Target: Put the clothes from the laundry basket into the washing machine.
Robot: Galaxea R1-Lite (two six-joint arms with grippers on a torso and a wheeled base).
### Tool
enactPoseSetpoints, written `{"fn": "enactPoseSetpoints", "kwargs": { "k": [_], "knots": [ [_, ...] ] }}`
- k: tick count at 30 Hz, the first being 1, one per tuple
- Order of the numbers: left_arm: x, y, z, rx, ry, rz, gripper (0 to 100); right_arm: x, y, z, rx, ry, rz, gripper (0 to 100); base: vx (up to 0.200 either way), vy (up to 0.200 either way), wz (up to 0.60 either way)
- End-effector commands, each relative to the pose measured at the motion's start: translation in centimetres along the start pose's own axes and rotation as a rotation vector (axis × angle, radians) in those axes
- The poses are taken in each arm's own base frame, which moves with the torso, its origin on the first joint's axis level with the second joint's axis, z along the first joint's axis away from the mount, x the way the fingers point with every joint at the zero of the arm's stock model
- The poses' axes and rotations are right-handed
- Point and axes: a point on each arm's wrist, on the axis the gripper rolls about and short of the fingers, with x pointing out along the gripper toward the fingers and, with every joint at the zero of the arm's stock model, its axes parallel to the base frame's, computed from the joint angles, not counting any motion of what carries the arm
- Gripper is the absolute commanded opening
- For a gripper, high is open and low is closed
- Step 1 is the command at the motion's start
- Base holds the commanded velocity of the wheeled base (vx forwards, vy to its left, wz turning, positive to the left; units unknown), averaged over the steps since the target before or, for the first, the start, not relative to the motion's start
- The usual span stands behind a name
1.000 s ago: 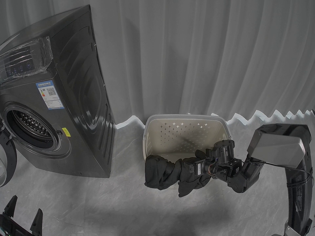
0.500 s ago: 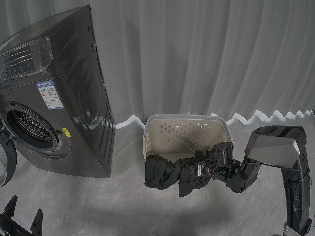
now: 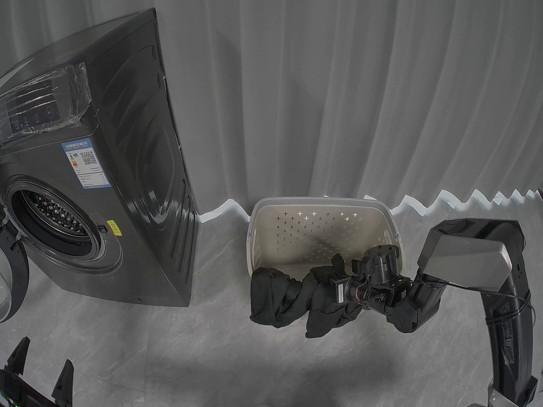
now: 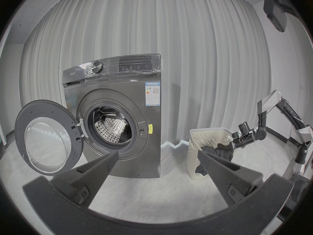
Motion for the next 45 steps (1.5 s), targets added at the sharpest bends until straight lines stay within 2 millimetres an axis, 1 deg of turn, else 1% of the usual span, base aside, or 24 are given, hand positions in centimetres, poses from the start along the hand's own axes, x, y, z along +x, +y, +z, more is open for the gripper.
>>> {"fn": "enactPoseSetpoints", "kwargs": {
  "k": [1,3,8,9,10,12,14,15,19,20,21,22,23,27,28,29,30,31,33,35,36,40,43,45],
  "knots": [
    [0.0,0.0,-0.5,0.0,0.001,0.0,100,-0.3,0.0,0.7,0.002,-0.02,0.002,0,0.0,0.0,0.0],
    [0.0,0.0,-0.5,0.0,0.001,0.0,100,-0.4,0.0,0.9,0.003,-0.025,0.002,0,0.0,0.0,0.0],
    [0.0,0.0,-0.5,-0.002,0.001,0.0,100,-2.1,0.5,3.1,0.036,-0.089,0.019,0,0.0,0.0,0.0],
    [0.0,0.0,-0.5,-0.002,0.001,0.002,100,-3.1,0.9,4.2,0.051,-0.117,0.031,0,0.0,0.0,0.0],
    [0.0,0.0,-0.5,-0.002,0.001,0.002,100,-3.7,1.1,4.7,0.055,-0.13,0.038,0,0.0,0.0,0.0],
    [0.0,0.0,-0.5,-0.002,0.001,0.004,100,-5.8,1.6,6.5,0.065,-0.18,0.057,0,0.0,0.0,0.0],
    [0.0,0.0,-0.5,-0.003,0.001,0.004,100,-7.2,1.7,7.4,0.068,-0.208,0.063,0,0.0,0.0,0.0],
    [0.0,0.0,-0.5,-0.003,0.001,0.004,100,-8.7,1.9,8.4,0.071,-0.24,0.075,0,0.0,0.0,0.0],
    [0.0,0.0,-0.5,-0.002,0.001,0.004,100,-13.2,2.8,11.0,0.09,-0.341,0.121,0,0.0,0.0,0.0],
    [0.0,0.0,-0.5,-0.002,0.001,0.004,100,-14.7,3.3,11.7,0.09,-0.374,0.139,0,0.0,0.0,0.0],
    [0.0,0.0,-0.5,-0.002,0.001,0.004,100,-15.7,3.5,12.1,0.091,-0.395,0.144,0,0.0,0.0,0.0],
    [0.0,0.0,-0.5,-0.002,0.001,0.004,100,-15.7,3.5,12.1,0.091,-0.395,0.144,0,0.0,0.0,0.0],
    [0.0,0.0,-0.5,-0.002,0.001,0.002,100,-17.7,4.1,12.8,0.094,-0.438,0.148,0,0.0,0.0,0.0],
    [0.0,0.0,-0.5,-0.002,0.001,0.002,100,-21.5,5.1,13.7,0.096,-0.508,0.194,0,0.0,0.0,0.0],
    [0.0,0.0,-0.5,-0.002,0.001,0.002,100,-21.5,5.1,13.7,0.096,-0.508,0.194,0,0.0,0.0,0.0],
    [0.0,0.0,-0.5,-0.002,0.001,0.002,100,-23.0,5.0,13.8,0.099,-0.536,0.206,0,0.0,0.0,0.0],
    [0.0,0.0,-0.5,-0.002,0.001,0.002,100,-23.1,5.0,13.9,0.1,-0.539,0.207,0,0.0,0.0,0.0],
    [0.0,0.0,-0.5,0.0,0.001,0.002,100,-24.1,4.6,13.7,0.098,-0.551,0.202,0,0.0,0.0,0.0],
    [0.0,0.0,-0.5,0.0,0.001,0.002,100,-25.1,4.2,13.8,0.101,-0.577,0.198,0,0.0,0.0,0.0],
    [0.0,0.0,-0.5,0.0,0.001,0.002,100,-25.1,4.2,13.8,0.101,-0.577,0.198,0,0.0,0.0,0.0],
    [0.0,0.0,-0.5,0.0,0.001,0.0,100,-26.6,3.4,13.8,0.103,-0.607,0.182,0,0.0,0.0,0.0],
    [0.0,0.0,-0.5,-0.002,0.001,0.002,100,-26.9,2.3,14.0,0.076,-0.63,0.129,0,0.0,0.0,0.0],
    [0.0,0.0,-0.5,-0.003,0.001,0.004,100,-26.9,2.1,14.1,0.077,-0.636,0.121,0,0.0,0.0,0.0],
    [0.0,0.0,-0.5,-0.005,0.001,0.004,100,-27.2,2.0,14.3,0.077,-0.647,0.118,0,-0.2,0.0,0.0]
  ]
}}
